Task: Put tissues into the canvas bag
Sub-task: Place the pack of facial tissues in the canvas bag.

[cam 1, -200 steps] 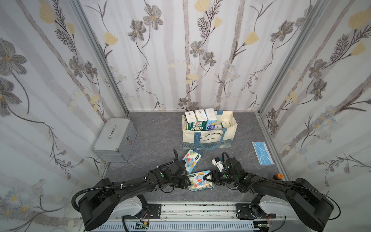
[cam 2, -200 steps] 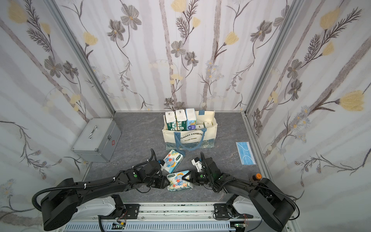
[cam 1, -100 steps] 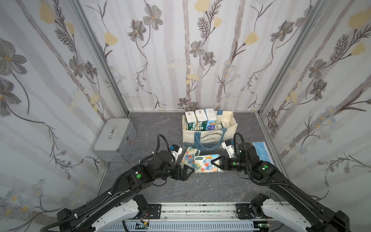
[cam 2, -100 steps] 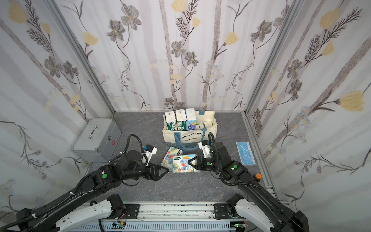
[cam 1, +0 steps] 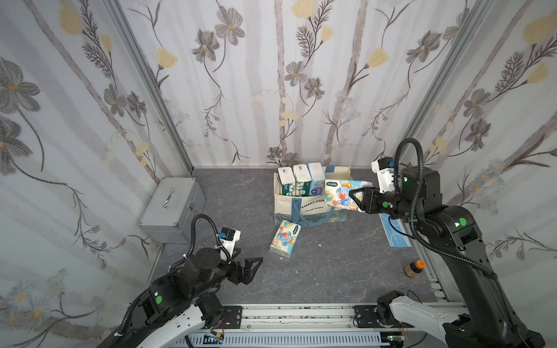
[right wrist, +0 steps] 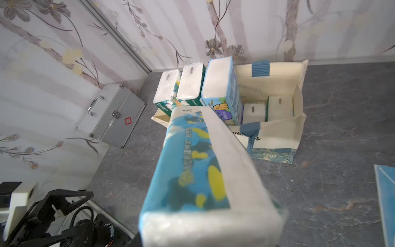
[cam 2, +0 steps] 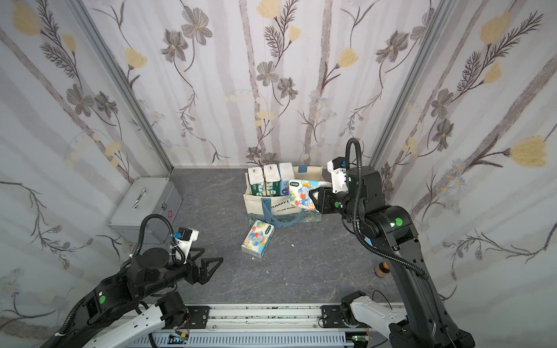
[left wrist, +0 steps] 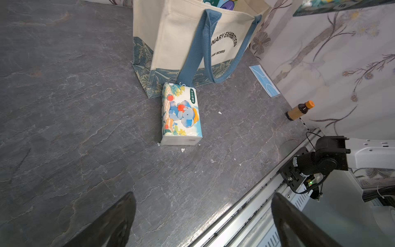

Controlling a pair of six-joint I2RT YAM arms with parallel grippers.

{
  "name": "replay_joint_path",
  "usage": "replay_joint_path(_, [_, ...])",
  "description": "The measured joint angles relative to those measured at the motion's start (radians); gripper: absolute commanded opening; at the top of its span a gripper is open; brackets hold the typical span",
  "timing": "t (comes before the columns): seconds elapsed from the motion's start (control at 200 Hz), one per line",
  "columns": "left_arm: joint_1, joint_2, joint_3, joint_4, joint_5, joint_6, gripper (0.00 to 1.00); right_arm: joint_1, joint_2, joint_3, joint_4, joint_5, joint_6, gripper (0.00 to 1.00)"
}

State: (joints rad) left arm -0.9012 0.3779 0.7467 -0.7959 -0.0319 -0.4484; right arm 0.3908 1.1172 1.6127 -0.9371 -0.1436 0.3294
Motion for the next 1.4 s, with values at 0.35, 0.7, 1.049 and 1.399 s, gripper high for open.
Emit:
replay_joint_path(0.35, [0.040,0.032,0.002,-0.018,-0.075,-0.013,1.00,-0.055,0.204,0.140,-0.007,0.177,-0.043,0.44])
replay_joint_path(0.7, [0.042,0.016,0.011,-0.047,-0.088,-0.023,1.00,-0.072,0.444,0.217,0.038,0.128,-0.031,0.44])
replay_joint_path(1.049, [0.042,0.024,0.011,-0.047,-0.097,-0.023,1.00,-0.075,0.617,0.296,0.049,0.073,-0.016,0.47])
replay_joint_path(1.399, [0.044,0.061,0.024,-0.071,-0.097,-0.025,1.00,-0.075,0.763,0.399,0.009,0.010,0.002,0.51])
